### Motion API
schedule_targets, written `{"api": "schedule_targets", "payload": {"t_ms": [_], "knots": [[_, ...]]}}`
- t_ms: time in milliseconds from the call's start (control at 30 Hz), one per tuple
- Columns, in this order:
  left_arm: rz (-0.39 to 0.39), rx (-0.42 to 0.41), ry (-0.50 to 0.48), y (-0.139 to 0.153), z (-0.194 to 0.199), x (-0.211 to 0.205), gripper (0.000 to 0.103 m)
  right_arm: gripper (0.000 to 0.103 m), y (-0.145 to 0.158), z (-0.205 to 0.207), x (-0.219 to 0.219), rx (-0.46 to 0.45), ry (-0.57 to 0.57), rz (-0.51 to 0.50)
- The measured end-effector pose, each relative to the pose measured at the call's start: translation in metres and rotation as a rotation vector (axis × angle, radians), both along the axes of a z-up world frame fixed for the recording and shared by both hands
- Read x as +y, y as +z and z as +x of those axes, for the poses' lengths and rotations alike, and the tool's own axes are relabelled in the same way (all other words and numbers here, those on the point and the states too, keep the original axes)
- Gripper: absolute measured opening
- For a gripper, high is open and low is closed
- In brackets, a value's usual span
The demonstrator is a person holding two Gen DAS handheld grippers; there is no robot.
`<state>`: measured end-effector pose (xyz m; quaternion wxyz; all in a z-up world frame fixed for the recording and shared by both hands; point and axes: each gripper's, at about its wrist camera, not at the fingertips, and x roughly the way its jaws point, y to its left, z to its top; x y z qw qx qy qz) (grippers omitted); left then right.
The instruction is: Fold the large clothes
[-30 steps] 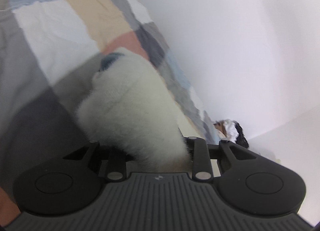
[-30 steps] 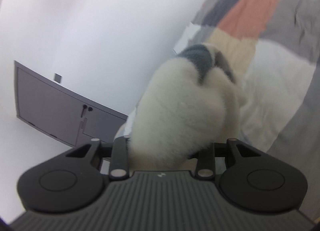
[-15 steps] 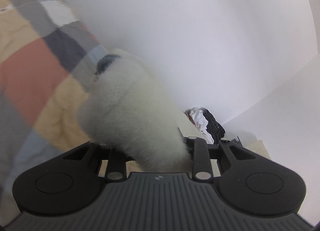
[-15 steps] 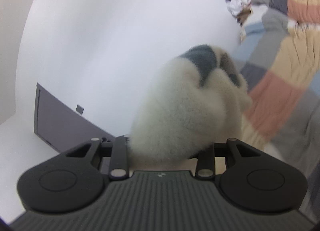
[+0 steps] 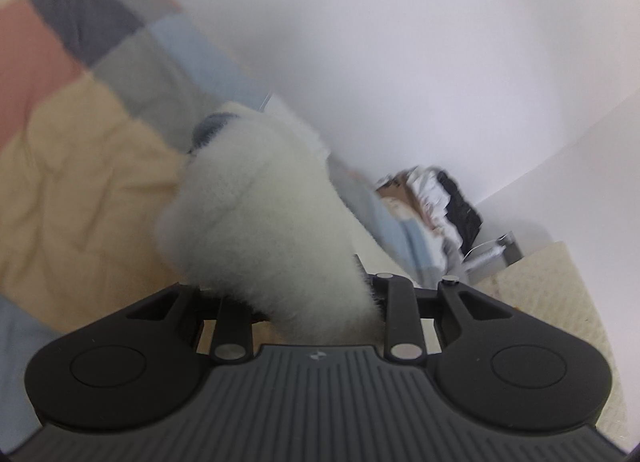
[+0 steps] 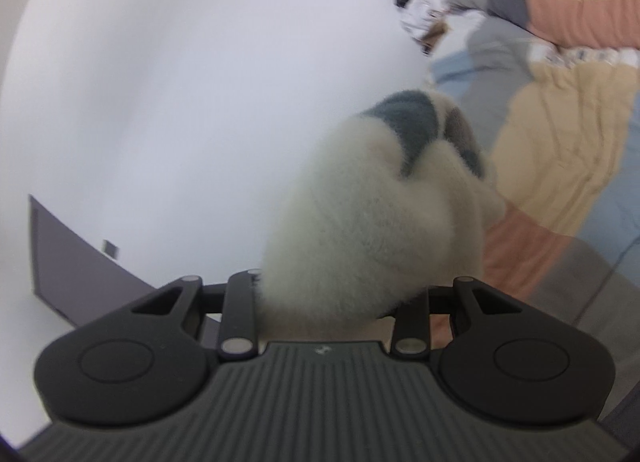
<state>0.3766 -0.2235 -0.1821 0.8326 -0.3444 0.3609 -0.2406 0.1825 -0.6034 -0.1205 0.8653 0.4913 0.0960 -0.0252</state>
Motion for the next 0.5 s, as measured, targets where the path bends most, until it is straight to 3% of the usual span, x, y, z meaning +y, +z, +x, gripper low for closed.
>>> {"api": "schedule_targets", "payload": {"t_ms": [100, 200, 300, 500], "knots": [[0.021, -0.009, 0.007, -0.042, 0.016, -0.004, 0.033, 0.04, -0.034, 0.008, -0.004, 0.042, 0.007, -0.015], [-0.01, -0.077, 0.0, -0.068, 0.016, -0.003, 0.034, 0.04, -0.068, 0.009, -0.004, 0.055, -0.002, -0.049], [-0.006, -0.12, -0.009, -0.08, 0.011, 0.0, 0.035, 0.04, -0.096, -0.002, -0.005, -0.008, -0.023, -0.018], [-0.038, -0.087, 0.006, -0.099, -0.013, 0.009, 0.039, 0.046, -0.125, -0.027, 0.006, -0.053, -0.047, -0.022]]}}
